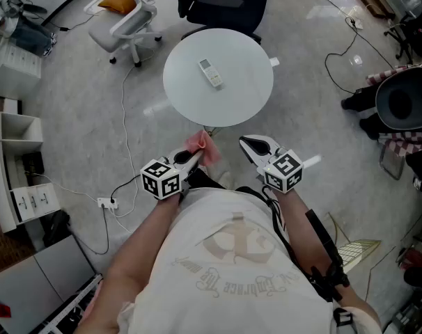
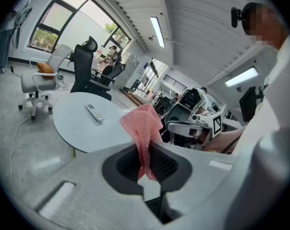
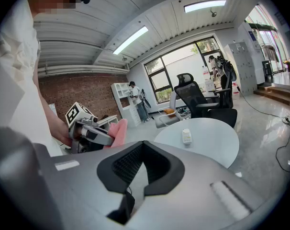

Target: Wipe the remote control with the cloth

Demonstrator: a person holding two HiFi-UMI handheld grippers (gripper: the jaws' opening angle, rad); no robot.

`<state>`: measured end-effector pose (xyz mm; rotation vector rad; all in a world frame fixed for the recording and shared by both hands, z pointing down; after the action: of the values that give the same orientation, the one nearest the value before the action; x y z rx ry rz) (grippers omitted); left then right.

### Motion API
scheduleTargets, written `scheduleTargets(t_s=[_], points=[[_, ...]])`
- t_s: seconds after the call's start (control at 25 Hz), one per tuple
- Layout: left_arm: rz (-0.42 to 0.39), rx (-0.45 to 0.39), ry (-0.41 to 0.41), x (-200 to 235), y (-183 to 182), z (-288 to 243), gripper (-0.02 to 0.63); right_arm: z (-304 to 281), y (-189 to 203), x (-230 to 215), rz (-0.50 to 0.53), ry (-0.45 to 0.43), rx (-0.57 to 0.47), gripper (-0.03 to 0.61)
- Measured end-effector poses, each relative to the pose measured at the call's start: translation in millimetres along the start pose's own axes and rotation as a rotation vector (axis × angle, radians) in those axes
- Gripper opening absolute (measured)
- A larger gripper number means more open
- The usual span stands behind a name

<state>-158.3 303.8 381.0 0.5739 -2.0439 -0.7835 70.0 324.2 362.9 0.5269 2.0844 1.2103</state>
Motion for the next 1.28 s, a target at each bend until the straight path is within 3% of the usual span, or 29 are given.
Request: scheduleTargets(t_s=[0.88, 1.28], points=[[-0.012, -0.041, -0.018, -7.6, 8.1, 17.5, 0.018, 9.9, 4.2, 2.3, -0.012, 0.087, -0.034, 0.008], [-0.006, -0.058, -0.077, 2.0, 3.1, 34.8, 0.018, -6.3, 10.6, 2.0, -0.034, 0.057, -0.015, 0.014]])
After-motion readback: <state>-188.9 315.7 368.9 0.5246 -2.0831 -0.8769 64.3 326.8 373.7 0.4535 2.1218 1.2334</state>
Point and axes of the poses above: the fingertips, and each gripper's own axes: z backward along the fingers, x to its left, y out of its underside, the point moved 8 cm from there along z, backward along the fingers, and after that the axes turned 2 degrees about -y, right-handed, at the moved point
